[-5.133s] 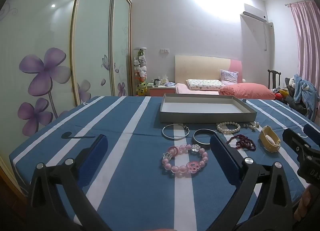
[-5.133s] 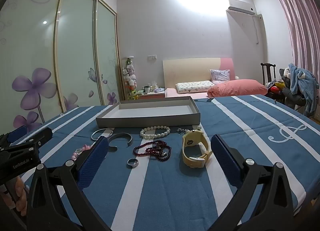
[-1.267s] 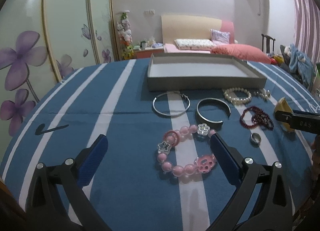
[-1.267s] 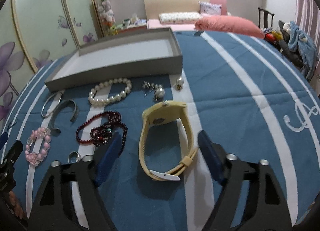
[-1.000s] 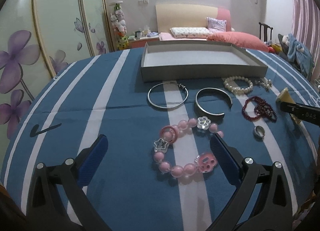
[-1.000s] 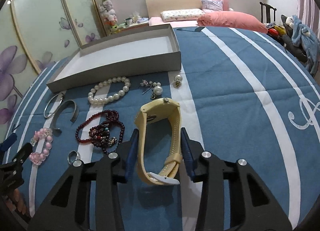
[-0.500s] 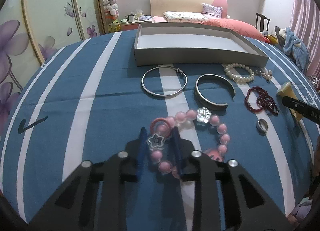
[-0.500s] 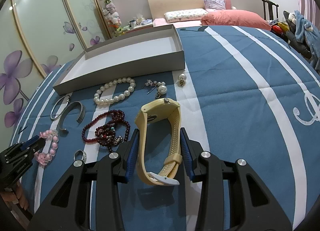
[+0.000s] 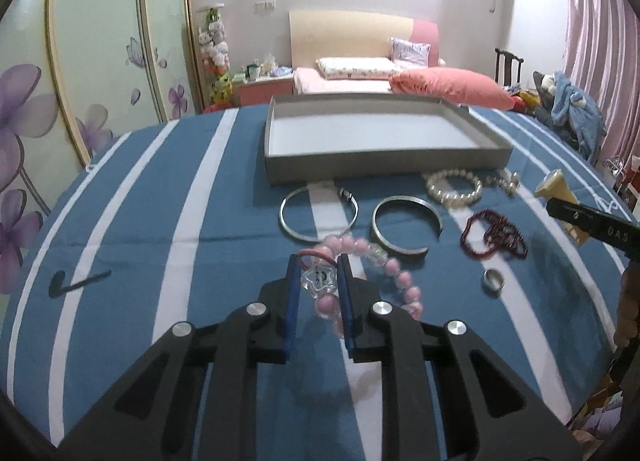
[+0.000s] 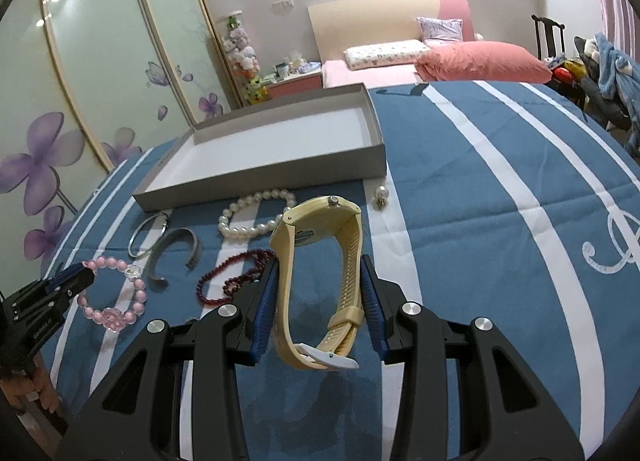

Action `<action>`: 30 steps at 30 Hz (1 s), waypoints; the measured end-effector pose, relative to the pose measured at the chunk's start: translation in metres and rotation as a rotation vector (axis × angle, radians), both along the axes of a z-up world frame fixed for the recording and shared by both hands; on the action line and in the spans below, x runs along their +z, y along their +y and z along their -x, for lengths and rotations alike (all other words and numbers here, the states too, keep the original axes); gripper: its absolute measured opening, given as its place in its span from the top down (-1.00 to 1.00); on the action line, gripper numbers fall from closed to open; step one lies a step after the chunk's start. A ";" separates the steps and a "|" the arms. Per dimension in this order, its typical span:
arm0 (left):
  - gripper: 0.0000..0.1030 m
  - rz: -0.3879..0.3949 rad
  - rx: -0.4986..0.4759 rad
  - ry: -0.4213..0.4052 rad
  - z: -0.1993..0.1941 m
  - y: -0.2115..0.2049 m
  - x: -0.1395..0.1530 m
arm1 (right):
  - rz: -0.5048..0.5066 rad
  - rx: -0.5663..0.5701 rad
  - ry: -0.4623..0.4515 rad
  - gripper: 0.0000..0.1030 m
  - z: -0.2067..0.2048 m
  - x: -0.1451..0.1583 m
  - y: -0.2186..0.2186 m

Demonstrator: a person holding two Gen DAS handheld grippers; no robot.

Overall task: Organize jewelry
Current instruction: 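Grasp the pink bead bracelet with the left tool while the right tool grasps the yellow watch, then carry the pink bracelet into the gray tray with the left tool while the right tool places the watch there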

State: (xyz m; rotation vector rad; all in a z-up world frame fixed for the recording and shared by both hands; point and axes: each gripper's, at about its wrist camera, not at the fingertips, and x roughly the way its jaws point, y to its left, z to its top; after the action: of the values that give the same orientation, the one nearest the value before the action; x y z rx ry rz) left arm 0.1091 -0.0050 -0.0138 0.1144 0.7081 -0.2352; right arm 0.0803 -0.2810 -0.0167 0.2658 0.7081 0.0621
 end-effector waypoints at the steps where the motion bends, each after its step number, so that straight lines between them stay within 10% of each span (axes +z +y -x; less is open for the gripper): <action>1: 0.64 0.005 -0.002 -0.007 0.000 0.000 0.002 | 0.000 0.001 -0.004 0.21 0.000 0.001 0.000; 30: 0.64 0.124 -0.019 -0.287 -0.041 -0.028 0.091 | 0.033 -0.017 -0.209 0.21 -0.039 0.062 -0.002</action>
State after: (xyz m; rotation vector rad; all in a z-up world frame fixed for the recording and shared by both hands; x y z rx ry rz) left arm 0.1497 -0.0327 0.0772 0.0353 0.4066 -0.2742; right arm 0.1197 -0.2831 0.0456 0.2305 0.4991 0.0607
